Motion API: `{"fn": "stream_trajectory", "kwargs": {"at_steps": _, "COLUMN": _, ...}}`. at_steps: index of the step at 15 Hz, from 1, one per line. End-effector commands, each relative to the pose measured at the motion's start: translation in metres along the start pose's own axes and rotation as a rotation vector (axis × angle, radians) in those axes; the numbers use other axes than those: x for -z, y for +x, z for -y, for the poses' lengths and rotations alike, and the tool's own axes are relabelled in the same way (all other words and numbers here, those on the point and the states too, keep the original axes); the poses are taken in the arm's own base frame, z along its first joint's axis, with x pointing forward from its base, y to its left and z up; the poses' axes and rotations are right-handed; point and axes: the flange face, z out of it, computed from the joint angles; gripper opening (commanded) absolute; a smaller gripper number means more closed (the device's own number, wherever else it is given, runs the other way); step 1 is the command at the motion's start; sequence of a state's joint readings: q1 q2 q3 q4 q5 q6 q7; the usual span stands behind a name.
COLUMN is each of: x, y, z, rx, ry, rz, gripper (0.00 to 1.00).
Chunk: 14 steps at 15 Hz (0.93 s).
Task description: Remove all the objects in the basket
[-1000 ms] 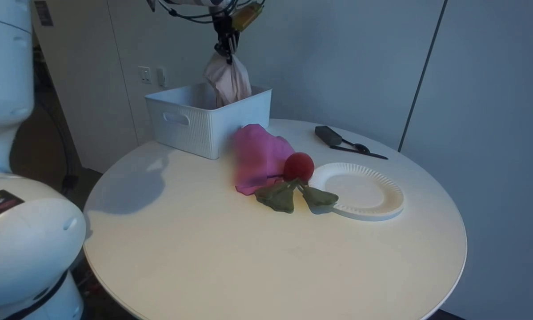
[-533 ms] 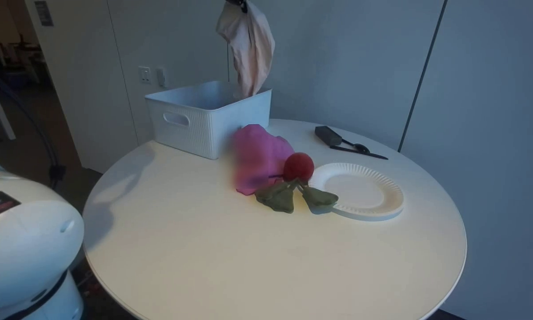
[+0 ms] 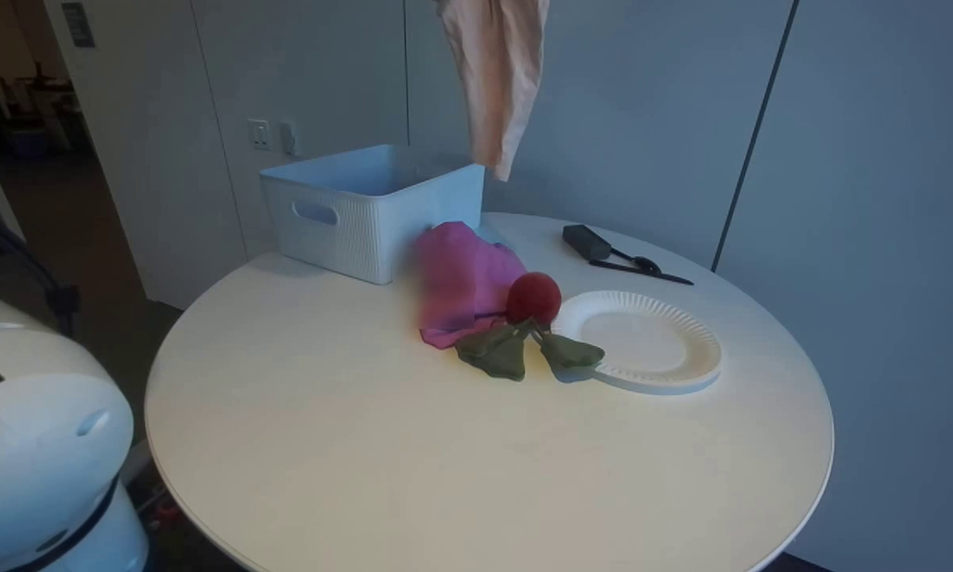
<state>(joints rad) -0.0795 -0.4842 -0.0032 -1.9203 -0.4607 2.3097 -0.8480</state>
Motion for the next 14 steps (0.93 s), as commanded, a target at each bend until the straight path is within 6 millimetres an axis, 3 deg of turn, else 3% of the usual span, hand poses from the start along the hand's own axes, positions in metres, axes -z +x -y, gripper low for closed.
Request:
{"fn": "stream_trajectory", "kwargs": {"at_steps": 1, "x": -0.009, "y": -0.049, "z": 0.042, "rx": -0.114, "ry": -0.013, "rz": 0.169, "gripper": 0.09}}
{"fn": "stream_trajectory", "kwargs": {"at_steps": 4, "x": -0.064, "y": -0.072, "z": 0.087, "rx": -0.23, "ry": 0.088, "rz": 0.255, "gripper": 0.09}}
{"fn": "stream_trajectory", "kwargs": {"at_steps": 8, "x": -0.143, "y": -0.075, "z": 0.152, "rx": -0.318, "ry": 0.239, "rz": 0.267, "gripper": 0.1}}
{"fn": "stream_trajectory", "kwargs": {"at_steps": 9, "x": -0.16, "y": -0.074, "z": 0.165, "rx": -0.326, "ry": 0.272, "rz": 0.27, "gripper": 0.14}}
{"fn": "stream_trajectory", "kwargs": {"at_steps": 10, "x": -0.175, "y": -0.073, "z": 0.175, "rx": -0.341, "ry": 0.301, "rz": 0.275, "gripper": 0.39}}
{"fn": "stream_trajectory", "kwargs": {"at_steps": 12, "x": -0.193, "y": -0.072, "z": 0.185, "rx": -0.358, "ry": 0.346, "rz": 0.282, "gripper": 0.42}}
{"fn": "stream_trajectory", "kwargs": {"at_steps": 14, "x": -0.189, "y": -0.07, "z": 0.176, "rx": -0.36, "ry": 0.341, "rz": 0.289, "gripper": 0.57}}
